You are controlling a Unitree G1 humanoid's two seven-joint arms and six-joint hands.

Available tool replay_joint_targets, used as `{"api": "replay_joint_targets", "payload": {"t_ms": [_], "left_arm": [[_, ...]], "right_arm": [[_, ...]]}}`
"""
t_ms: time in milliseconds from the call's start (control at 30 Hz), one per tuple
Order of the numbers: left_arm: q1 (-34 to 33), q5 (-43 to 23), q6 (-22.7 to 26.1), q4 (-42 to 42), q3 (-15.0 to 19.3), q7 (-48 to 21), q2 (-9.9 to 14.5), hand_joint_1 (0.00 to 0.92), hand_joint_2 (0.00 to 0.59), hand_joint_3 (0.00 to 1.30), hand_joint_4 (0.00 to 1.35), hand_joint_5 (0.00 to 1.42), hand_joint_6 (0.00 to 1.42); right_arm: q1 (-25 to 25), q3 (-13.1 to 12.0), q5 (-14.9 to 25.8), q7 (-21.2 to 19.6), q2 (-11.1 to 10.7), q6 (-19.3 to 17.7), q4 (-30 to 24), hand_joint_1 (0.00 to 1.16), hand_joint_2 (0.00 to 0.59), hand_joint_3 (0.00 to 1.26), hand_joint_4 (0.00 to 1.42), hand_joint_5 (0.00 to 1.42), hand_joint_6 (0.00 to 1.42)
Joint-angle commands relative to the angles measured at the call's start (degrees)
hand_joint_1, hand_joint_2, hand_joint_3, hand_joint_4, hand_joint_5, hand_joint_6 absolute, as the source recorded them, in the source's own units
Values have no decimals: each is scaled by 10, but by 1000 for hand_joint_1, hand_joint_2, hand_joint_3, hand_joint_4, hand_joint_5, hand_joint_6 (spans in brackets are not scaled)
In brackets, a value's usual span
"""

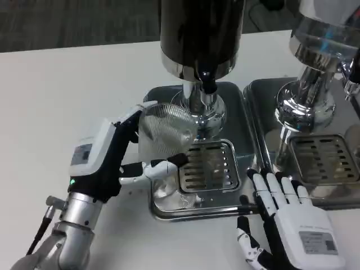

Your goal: Grasp the cup under the faucet to collect the drink, then remove the cup.

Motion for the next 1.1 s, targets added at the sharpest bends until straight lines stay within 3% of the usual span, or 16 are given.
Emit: {"api": "replay_joint_targets", "payload": {"t_ms": [33, 300, 467, 633, 1100], "left_arm": [[-40, 7, -5, 23, -17, -3, -16, 451, 142, 353, 372, 660, 740], [-101, 21, 27, 90, -54, -11, -54, 446, 142, 353, 372, 660, 743], [-119, 22, 42, 110, -64, -13, -66, 441, 140, 350, 372, 660, 744], [-117, 35, 52, 116, -83, -4, -61, 425, 143, 343, 359, 651, 744], [-79, 29, 75, 119, -90, -4, -40, 340, 115, 287, 285, 591, 624]], "right_arm": [[7, -1, -2, -3, 3, 6, -12, 133, 483, 34, 0, 0, 0], [13, 2, -8, -4, 10, 17, -19, 133, 483, 34, 0, 0, 0], [19, 0, -9, -6, 13, 23, -23, 133, 483, 34, 0, 0, 0], [15, 2, -10, -5, 14, 22, -21, 133, 483, 34, 0, 0, 0], [5, 1, 1, 4, 7, 15, -15, 133, 483, 34, 0, 0, 0]]}}
